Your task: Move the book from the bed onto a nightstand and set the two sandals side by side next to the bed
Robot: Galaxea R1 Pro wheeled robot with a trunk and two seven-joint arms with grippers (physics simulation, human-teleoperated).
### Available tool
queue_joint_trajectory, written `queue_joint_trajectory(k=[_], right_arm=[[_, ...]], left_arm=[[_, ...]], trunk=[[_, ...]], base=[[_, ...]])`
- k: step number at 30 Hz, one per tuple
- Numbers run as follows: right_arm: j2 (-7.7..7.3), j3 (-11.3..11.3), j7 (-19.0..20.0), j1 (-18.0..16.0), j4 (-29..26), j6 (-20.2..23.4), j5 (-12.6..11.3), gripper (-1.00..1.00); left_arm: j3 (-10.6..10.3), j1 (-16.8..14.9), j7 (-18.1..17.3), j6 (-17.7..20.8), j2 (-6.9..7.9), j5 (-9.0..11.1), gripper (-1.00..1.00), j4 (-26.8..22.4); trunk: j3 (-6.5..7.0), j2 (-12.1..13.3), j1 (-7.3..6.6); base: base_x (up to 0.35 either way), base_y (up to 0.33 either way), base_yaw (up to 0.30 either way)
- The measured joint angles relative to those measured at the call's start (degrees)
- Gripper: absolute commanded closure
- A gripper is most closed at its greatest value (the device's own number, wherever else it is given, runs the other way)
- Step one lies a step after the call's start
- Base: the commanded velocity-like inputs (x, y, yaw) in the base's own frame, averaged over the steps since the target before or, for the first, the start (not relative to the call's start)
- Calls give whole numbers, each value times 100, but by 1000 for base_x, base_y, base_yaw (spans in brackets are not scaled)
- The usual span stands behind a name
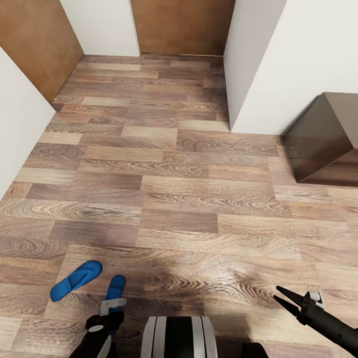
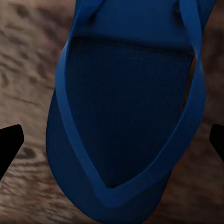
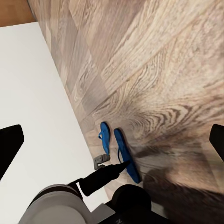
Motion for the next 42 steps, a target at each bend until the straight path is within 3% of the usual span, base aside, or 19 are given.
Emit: queue_joint_trajectory(k=[5, 10, 22, 23, 42], right_arm=[[0, 0, -3, 0, 0, 0, 1, -100], [0, 0, -2, 0, 0, 0, 0, -100], [0, 0, -1, 0, 0, 0, -1, -100], [0, 0, 0, 0, 0, 0, -1, -100], [0, 0, 1, 0, 0, 0, -1, -100]], left_arm=[[1, 1, 0, 0, 0, 0, -100, 0], [-3, 2, 0, 0, 0, 0, -100, 0], [-2, -1, 0, 0, 0, -1, -100, 0], [-1, 0, 0, 0, 0, -4, 100, 0], [2, -2, 6, -10, 0, 17, 100, 1]], trunk=[[0, 0, 0], [-110, -7, 13], [-111, -7, 13], [-111, -7, 13], [-111, -7, 13]], base=[[0, 0, 0], [0, 0, 0], [0, 0, 0], [0, 0, 0], [0, 0, 0]])
